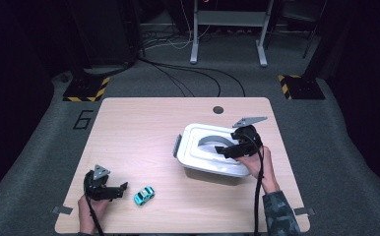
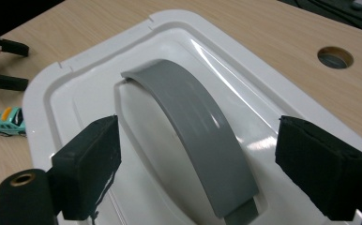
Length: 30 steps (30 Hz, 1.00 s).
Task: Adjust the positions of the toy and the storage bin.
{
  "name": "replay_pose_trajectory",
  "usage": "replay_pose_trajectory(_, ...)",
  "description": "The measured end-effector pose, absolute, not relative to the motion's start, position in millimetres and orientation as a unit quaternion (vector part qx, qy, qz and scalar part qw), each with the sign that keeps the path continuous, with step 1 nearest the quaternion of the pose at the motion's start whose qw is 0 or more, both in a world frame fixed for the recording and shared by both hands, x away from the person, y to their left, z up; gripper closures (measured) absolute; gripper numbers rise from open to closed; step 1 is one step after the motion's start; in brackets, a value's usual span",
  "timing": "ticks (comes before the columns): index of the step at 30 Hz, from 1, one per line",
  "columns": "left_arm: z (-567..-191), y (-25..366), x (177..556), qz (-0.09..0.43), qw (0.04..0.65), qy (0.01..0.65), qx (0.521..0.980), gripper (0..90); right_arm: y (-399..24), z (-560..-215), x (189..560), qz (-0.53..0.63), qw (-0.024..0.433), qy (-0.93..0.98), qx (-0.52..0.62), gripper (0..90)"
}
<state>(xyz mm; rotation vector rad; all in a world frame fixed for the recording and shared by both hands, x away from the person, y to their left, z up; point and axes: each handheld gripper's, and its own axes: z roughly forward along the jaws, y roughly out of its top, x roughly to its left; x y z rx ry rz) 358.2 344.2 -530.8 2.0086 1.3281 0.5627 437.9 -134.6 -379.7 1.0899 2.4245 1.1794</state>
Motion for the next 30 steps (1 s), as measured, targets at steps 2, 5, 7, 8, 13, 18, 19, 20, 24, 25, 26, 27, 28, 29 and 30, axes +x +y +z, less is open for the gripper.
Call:
replay_pose_trajectory(2,-530.8,344.2,358.2,0.215,0.328,0.507,0.767,3.2,-133.2,-378.5,440.2,0.405,0.115,0.831,0.363,23.7)
replay_pose_trajectory(5,-530.9,344.0,358.1,0.214,0.329,0.508,0.767,3.3,-132.9,-377.7,445.1,0.411,0.102,0.839,0.341,45.3)
replay_pose_trajectory(7,-530.9,344.0,358.1,0.214,0.329,0.508,0.767,3.4,-133.9,-377.5,446.7,0.41,0.102,0.84,0.34,53.4)
replay_pose_trajectory(8,-530.9,344.0,358.1,0.214,0.33,0.508,0.766,3.4,-133.9,-377.5,446.7,0.41,0.102,0.84,0.34,53.4)
replay_pose_trajectory(13,-530.9,344.0,358.1,0.214,0.329,0.508,0.767,3.4,-136.1,-377.7,446.7,0.404,0.098,0.849,0.326,58.8)
replay_pose_trajectory(18,-530.9,344.0,358.1,0.214,0.33,0.508,0.767,3.4,-134.3,-376.6,444.6,0.395,0.106,0.849,0.333,61.0)
replay_pose_trajectory(19,-530.9,344.0,358.1,0.214,0.33,0.508,0.767,3.4,-134.0,-376.5,444.1,0.393,0.109,0.848,0.338,61.4)
replay_pose_trajectory(20,-530.9,344.0,358.1,0.214,0.329,0.508,0.767,3.4,-133.9,-376.6,443.8,0.393,0.112,0.846,0.341,61.8)
replay_pose_trajectory(24,-530.8,344.1,358.1,0.214,0.329,0.507,0.767,3.4,-132.9,-376.5,440.2,0.389,0.121,0.836,0.368,62.5)
replay_pose_trajectory(25,-530.9,344.0,358.1,0.214,0.329,0.508,0.767,3.4,-132.1,-376.5,439.4,0.387,0.127,0.833,0.373,62.6)
replay_pose_trajectory(26,-530.9,344.0,358.1,0.214,0.329,0.508,0.767,3.4,-130.8,-376.1,438.1,0.385,0.129,0.83,0.382,62.8)
replay_pose_trajectory(27,-530.9,344.0,358.1,0.214,0.329,0.508,0.767,3.4,-128.6,-375.3,436.5,0.379,0.134,0.829,0.39,63.3)
replay_pose_trajectory(28,-530.9,344.0,358.1,0.214,0.329,0.508,0.767,3.4,-128.6,-375.3,436.5,0.379,0.134,0.829,0.39,63.3)
replay_pose_trajectory(29,-530.8,344.1,358.1,0.214,0.329,0.507,0.767,3.4,-125.4,-374.6,434.8,0.373,0.142,0.827,0.396,63.7)
replay_pose_trajectory(30,-530.8,344.1,358.1,0.214,0.329,0.507,0.767,3.4,-125.4,-374.6,434.8,0.373,0.142,0.827,0.396,63.7)
